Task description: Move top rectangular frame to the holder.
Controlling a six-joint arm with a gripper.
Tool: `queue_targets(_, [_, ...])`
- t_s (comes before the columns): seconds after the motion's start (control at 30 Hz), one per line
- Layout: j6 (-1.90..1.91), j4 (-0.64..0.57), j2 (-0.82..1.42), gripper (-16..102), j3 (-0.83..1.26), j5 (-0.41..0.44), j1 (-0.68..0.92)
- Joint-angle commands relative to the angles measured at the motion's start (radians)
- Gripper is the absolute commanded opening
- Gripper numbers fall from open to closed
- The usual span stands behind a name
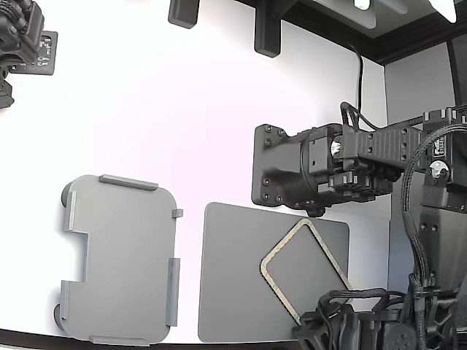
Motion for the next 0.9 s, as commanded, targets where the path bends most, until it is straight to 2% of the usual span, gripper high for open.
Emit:
queue_targets(0.0, [0.003, -0.008, 0.028, 67, -0.015, 0.0, -0.009])
queue_targets(0.47, [0.014, -0.009, 0.017, 61, -0.011, 0.002, -0.002])
queue_targets(0.57, [0.018, -0.009, 0.017, 56, -0.006, 0.011, -0.002])
queue_targets(0.6, [0.023, -0.009, 0.017, 53, -0.006, 0.017, 0.0])
queue_targets(0.67, [0.044, -0.006, 0.017, 38, -0.006, 0.04, 0.006])
queue_targets(0.73, [0.094, -0.011, 0.017, 12, -0.003, 0.072, 0.011])
queue_targets(0.8, [0.127, -0.012, 0.012, -8, -0.005, 0.095, 0.011])
queue_targets(0.87, [0.127, -0.005, 0.005, -11, -0.015, 0.1, 0.011])
